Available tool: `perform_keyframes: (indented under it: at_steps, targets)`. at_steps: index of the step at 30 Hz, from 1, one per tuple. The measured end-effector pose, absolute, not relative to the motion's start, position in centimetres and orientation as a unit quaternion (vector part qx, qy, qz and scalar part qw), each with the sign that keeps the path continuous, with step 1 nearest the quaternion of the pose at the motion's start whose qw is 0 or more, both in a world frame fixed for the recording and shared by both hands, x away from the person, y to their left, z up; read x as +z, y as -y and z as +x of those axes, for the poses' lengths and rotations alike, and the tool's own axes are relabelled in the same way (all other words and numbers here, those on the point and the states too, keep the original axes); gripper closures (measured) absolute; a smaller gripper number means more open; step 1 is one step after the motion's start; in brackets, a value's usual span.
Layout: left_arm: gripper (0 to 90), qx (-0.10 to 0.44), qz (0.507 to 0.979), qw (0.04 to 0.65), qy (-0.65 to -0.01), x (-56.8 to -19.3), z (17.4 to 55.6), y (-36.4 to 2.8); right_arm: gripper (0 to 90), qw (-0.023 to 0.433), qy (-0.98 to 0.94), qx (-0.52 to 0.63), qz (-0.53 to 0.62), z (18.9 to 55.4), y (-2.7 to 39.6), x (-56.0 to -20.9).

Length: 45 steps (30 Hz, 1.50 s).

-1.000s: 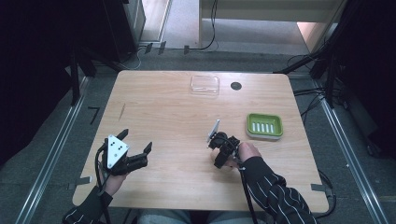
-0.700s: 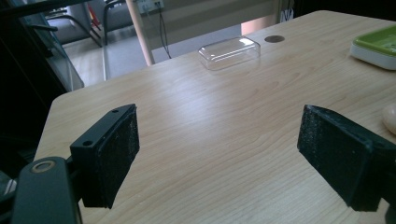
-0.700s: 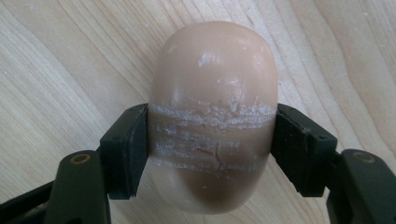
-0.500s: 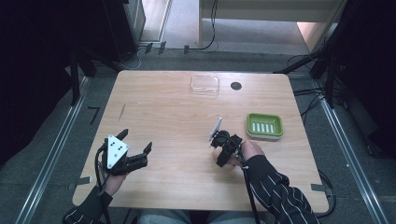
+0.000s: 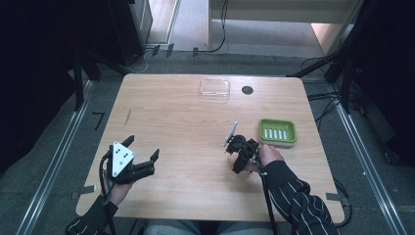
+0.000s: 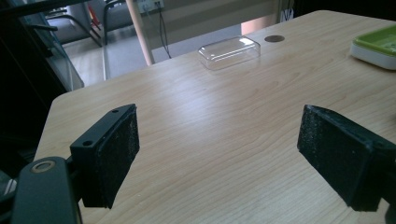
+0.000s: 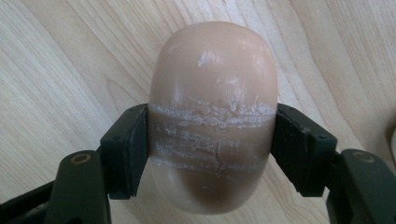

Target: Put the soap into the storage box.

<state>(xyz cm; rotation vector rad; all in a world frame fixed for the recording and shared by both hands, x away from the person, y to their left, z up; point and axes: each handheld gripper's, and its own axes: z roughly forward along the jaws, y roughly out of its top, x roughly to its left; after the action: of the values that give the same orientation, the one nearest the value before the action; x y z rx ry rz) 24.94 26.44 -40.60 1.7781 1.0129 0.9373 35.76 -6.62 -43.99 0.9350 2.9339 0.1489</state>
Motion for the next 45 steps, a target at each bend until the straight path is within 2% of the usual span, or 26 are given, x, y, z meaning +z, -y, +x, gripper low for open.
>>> perform_keyframes:
  at_steps: [45]
  targets:
    - [13.3, 0.374, 0.715, 0.426, -0.410, -40.7, 24.8, -26.7, 33.5, 0.043, -0.958, 0.044, 0.279, 36.4, 11.2, -41.9]
